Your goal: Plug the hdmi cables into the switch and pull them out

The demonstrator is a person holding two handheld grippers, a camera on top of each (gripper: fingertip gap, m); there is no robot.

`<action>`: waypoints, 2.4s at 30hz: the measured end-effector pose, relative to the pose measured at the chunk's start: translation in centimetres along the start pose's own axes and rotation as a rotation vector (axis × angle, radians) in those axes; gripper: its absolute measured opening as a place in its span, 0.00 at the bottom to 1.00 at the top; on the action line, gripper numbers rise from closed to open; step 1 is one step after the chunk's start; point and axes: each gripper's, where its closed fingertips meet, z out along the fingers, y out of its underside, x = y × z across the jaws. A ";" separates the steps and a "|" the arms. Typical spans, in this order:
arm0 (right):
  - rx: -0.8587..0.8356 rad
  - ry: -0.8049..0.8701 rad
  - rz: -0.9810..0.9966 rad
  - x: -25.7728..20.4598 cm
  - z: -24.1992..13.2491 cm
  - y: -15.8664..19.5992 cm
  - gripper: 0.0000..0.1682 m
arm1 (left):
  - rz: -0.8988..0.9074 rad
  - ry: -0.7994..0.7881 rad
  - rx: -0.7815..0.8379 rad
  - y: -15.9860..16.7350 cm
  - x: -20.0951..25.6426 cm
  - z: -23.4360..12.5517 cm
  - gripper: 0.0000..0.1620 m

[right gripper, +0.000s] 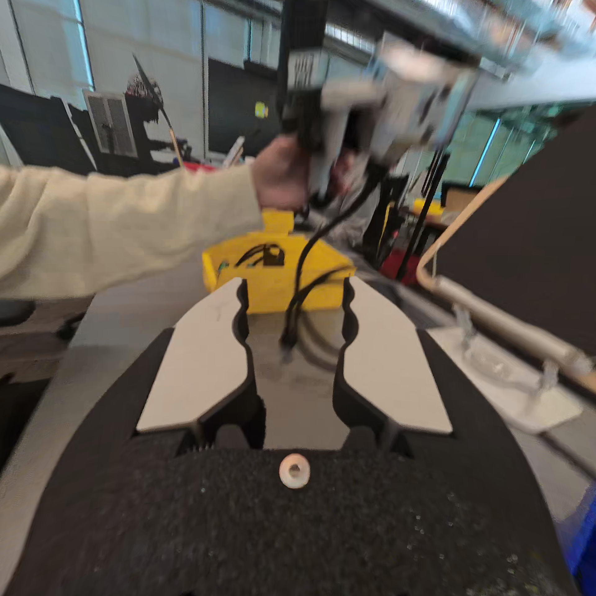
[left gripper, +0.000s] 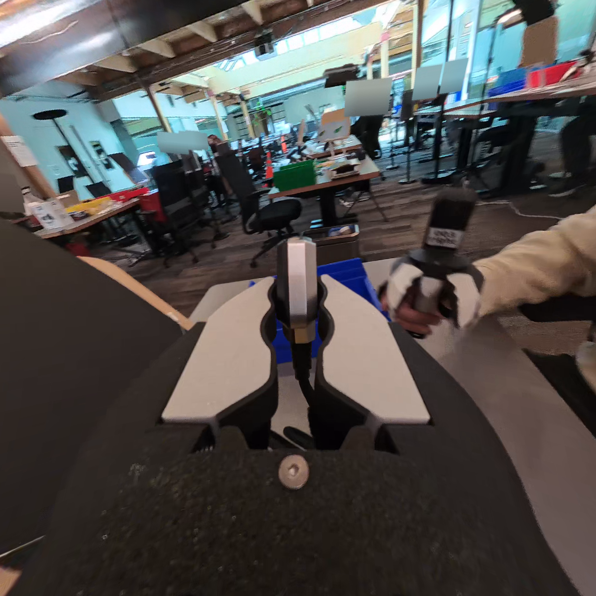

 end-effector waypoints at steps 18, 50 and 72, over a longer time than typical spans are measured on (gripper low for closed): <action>0.210 -0.151 0.039 3.3 5.7 -2.3 0.21 | 0.021 0.150 0.099 3.1 6.4 2.5 0.13; -0.127 0.129 -0.721 6.2 8.3 -2.9 0.13 | -0.331 -0.124 -0.055 4.3 8.2 -5.3 0.31; -0.309 0.037 -0.979 0.5 11.9 14.4 0.13 | -0.809 -0.688 -0.242 20.4 26.3 -16.0 0.26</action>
